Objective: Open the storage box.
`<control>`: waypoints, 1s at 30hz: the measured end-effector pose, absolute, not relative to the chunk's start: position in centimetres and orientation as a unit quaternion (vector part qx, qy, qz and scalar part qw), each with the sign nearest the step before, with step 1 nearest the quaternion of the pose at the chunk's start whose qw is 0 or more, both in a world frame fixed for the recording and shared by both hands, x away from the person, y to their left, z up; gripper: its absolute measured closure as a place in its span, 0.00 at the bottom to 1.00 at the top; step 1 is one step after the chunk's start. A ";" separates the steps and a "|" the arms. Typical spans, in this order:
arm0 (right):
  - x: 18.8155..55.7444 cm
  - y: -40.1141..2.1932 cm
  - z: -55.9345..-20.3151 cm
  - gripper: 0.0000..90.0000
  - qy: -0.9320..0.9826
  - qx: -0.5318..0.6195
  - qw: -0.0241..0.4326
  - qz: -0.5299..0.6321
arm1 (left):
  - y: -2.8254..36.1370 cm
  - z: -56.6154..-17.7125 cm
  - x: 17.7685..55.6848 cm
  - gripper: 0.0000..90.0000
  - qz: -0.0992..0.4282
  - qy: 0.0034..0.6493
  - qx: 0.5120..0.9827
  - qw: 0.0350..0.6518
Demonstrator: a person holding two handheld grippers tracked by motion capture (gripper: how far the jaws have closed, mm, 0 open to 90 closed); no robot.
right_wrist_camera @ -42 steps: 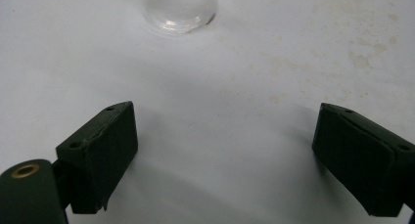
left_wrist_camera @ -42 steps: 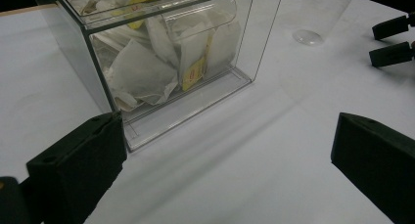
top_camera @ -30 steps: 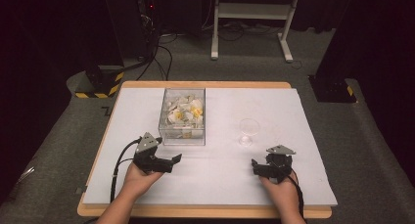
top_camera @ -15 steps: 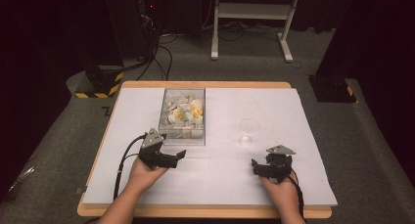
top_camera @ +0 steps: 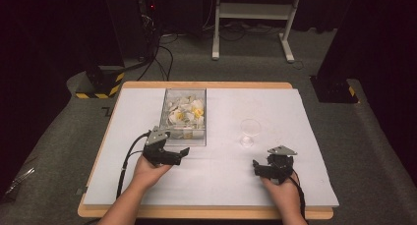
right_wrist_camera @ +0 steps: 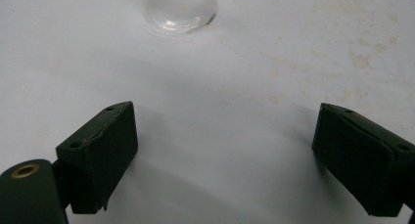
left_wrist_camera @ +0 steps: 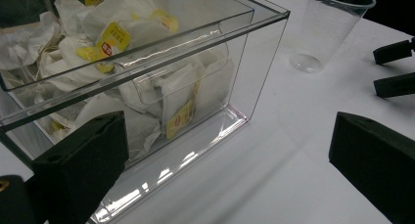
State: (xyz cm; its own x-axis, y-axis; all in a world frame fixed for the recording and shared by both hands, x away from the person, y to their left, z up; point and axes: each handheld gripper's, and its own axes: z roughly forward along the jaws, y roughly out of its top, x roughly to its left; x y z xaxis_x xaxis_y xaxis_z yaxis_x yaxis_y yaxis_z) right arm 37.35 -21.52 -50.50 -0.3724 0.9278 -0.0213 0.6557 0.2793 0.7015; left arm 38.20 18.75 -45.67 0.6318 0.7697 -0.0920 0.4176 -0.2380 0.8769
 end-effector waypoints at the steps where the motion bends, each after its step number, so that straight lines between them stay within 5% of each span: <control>1: 37.4 -21.5 -50.5 0.11 0.769 0.515 0.221 0.308 | 18.7 -45.7 38.3 0.02 0.182 0.390 0.764 0.481; 30: 37.4 -21.5 -50.5 0.11 0.769 0.515 0.221 0.309 | 17.4 -46.4 39.8 0.02 0.197 0.386 0.756 0.491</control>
State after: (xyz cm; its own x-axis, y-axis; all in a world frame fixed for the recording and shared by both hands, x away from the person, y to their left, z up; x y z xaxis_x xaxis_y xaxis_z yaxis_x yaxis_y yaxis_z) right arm 37.35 -21.52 -50.50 -0.3724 0.9278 -0.0213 0.6555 0.2793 0.7016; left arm 39.76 17.37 -46.38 0.6242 0.7770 -0.0821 0.3906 -0.2193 0.8940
